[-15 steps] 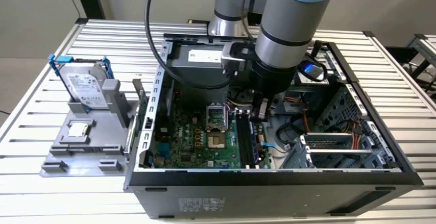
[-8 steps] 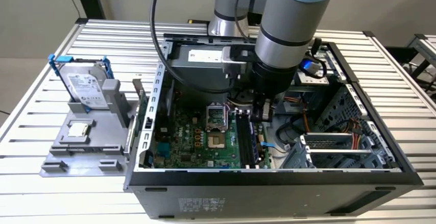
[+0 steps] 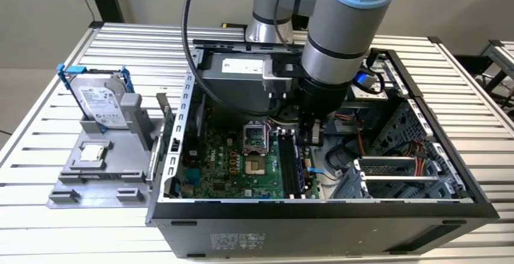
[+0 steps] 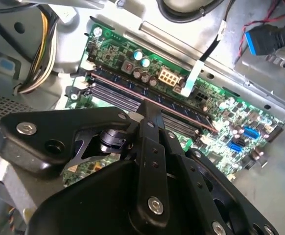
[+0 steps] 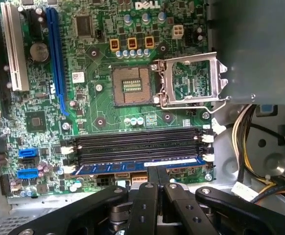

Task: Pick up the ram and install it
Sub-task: 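Press down the ram until it locks into place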

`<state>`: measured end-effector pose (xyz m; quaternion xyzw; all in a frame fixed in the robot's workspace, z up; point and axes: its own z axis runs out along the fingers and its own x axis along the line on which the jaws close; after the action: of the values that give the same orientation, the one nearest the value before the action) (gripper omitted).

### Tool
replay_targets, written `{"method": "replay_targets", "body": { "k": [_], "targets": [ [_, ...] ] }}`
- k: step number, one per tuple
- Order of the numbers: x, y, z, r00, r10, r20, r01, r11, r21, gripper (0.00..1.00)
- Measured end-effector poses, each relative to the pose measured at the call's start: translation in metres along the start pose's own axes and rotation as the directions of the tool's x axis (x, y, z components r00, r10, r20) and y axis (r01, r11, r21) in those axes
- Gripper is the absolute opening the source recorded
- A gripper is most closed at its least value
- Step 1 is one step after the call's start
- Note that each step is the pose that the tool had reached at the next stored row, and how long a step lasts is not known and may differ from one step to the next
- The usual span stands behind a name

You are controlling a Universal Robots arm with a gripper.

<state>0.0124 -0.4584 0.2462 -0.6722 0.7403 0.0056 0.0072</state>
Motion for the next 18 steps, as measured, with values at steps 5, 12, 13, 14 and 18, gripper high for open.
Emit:
{"method": "replay_targets", "body": {
  "k": [5, 12, 13, 14, 18],
  "targets": [
    [0.003, -0.001, 0.0085, 0.9999, -0.013, 0.0, 0.013, 0.9999, -0.0006, 0.0],
    [0.0087, -0.0027, 0.0146, 0.9999, -0.013, 0.0009, 0.013, 0.9999, -0.0007, 0.0],
    [0.0098, -0.0032, 0.0164, 0.9999, -0.013, 0.001, 0.013, 0.9999, -0.0007, 0.0],
    [0.0105, -0.0036, 0.0184, 0.9999, -0.013, 0.0011, 0.013, 0.9999, -0.0007, 0.0],
    [0.0109, -0.0047, 0.0249, 0.9999, -0.013, -0.0006, 0.013, 0.9999, -0.001, 0.0]
  ]
}}
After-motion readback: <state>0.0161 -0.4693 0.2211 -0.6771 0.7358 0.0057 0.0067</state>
